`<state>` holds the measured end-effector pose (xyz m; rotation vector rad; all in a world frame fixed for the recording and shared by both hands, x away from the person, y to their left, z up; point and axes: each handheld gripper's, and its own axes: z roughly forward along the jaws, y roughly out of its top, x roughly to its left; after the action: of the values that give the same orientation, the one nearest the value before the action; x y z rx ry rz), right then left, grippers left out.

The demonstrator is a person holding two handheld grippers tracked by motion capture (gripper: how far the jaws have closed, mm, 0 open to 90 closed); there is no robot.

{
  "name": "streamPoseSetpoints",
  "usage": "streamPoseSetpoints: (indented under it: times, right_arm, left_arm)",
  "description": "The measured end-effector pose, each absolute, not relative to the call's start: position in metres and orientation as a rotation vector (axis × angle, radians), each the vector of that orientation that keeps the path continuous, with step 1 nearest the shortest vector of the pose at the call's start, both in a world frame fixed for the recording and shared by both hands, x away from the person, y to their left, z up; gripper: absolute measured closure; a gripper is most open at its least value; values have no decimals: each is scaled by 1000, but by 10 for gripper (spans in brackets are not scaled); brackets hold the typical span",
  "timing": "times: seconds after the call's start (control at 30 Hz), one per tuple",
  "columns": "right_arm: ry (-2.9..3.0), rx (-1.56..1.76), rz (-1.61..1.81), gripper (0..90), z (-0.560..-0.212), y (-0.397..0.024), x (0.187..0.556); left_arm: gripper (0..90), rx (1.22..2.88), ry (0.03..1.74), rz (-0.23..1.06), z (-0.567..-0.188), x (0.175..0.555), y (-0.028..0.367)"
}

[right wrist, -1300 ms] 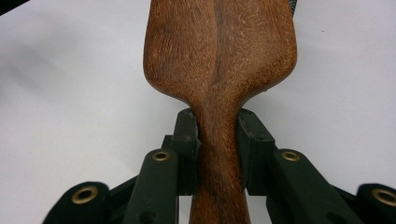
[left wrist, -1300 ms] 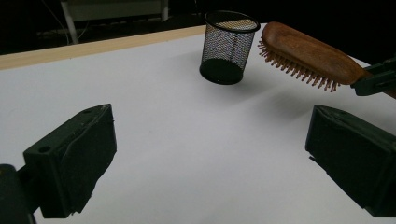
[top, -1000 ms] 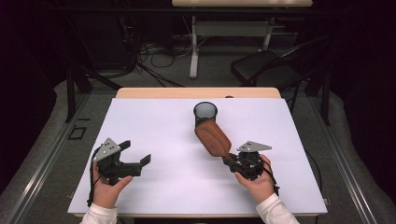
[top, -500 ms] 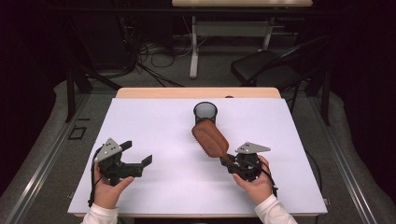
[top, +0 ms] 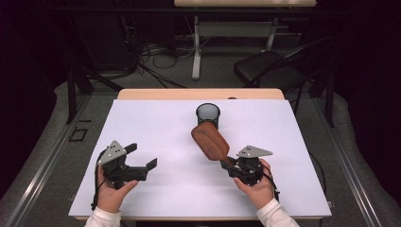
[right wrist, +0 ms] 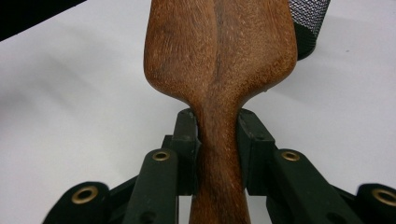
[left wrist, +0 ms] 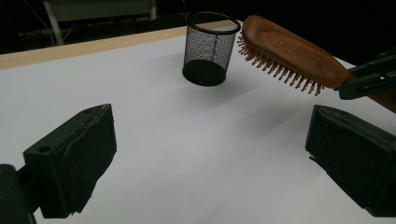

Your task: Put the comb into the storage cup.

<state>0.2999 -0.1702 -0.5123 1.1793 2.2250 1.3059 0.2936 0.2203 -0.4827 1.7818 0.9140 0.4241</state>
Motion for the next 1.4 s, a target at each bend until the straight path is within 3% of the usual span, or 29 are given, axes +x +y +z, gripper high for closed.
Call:
streamPoseSetpoints:
  times: [0.73, 1.4]
  right_arm:
    - [2184, 1187, 1365, 715, -508, -174, 296]
    - [2167, 1174, 1397, 715, -508, -173, 294]
  left_arm:
    - [21, 1779, 888, 242, -466, 297, 192]
    - [20, 1890, 842, 204, -448, 324, 146]
